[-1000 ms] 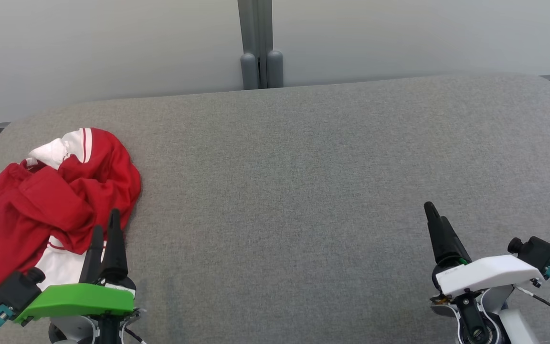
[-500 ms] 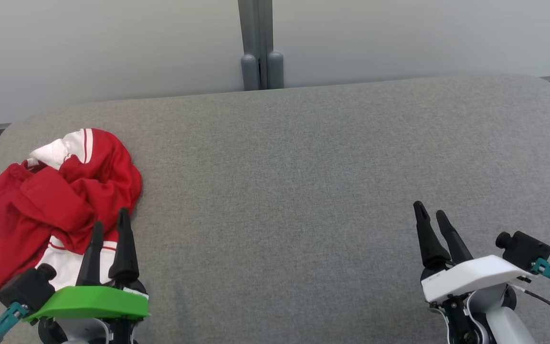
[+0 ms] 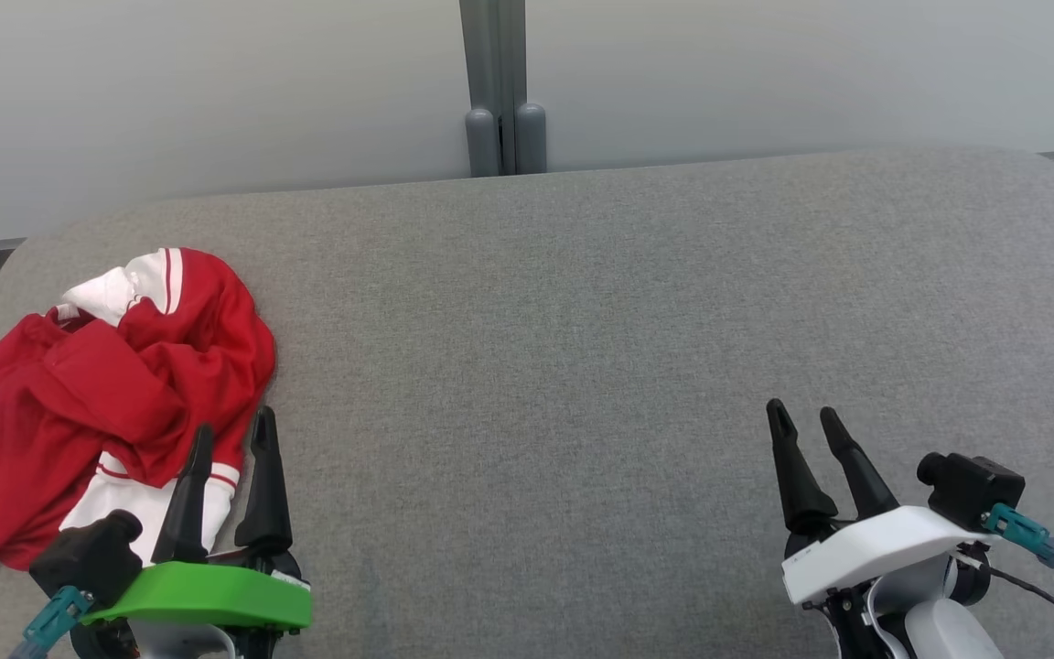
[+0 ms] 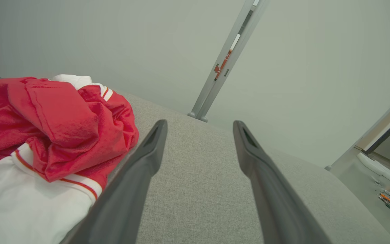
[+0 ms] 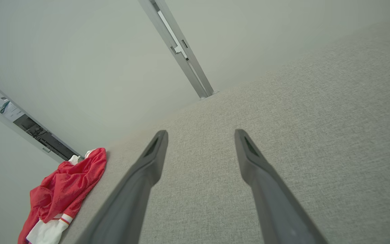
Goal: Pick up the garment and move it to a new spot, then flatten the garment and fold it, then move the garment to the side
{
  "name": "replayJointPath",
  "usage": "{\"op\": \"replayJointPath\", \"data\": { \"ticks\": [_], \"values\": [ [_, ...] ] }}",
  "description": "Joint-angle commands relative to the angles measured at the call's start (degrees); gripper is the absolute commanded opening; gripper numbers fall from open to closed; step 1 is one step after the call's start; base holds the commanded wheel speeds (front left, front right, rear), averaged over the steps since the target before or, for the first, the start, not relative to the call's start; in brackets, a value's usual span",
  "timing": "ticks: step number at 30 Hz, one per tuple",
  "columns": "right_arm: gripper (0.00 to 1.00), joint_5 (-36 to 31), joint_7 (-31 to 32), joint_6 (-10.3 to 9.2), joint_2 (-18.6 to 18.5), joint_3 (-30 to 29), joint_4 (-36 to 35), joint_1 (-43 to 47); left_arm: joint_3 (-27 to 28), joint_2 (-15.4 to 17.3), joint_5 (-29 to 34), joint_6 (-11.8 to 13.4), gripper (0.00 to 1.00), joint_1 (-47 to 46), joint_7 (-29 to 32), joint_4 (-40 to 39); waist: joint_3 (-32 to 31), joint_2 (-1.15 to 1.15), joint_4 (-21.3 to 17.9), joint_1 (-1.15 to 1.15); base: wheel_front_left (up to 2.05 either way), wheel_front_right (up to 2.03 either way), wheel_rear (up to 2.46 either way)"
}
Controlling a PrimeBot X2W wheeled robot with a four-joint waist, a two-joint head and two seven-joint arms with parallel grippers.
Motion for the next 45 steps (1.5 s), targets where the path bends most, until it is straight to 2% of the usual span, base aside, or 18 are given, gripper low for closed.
{"op": "replayJointPath", "data": {
  "ticks": [1, 29, 45],
  "values": [
    [1.0, -2.1, -0.56, 0.02, -0.31, 0.14, 0.11, 0.11, -0.14, 0.4, 1.62, -0.2, 1.0, -0.03, -0.59, -0.96, -0.05, 0.0, 0.0, 0.0, 0.0, 0.0, 0.0],
    [1.0, -18.63, -4.36, 0.03, -0.39, 1.96, -1.4, 0.41, -2.13, 0.55, 17.69, -1.09, 1.0, 1.18, -4.32, -0.88, 1.16, 0.0, 0.21, 0.0, 0.0, 0.0, 0.0],
    [1.0, -25.09, -6.26, 0.03, -0.41, 1.35, -1.12, 1.0, -1.56, 0.53, 23.44, -0.53, 1.0, 1.66, -6.19, -0.07, 1.12, 0.0, 0.45, -0.01, 0.0, 0.0, 0.0]
  ]
}}
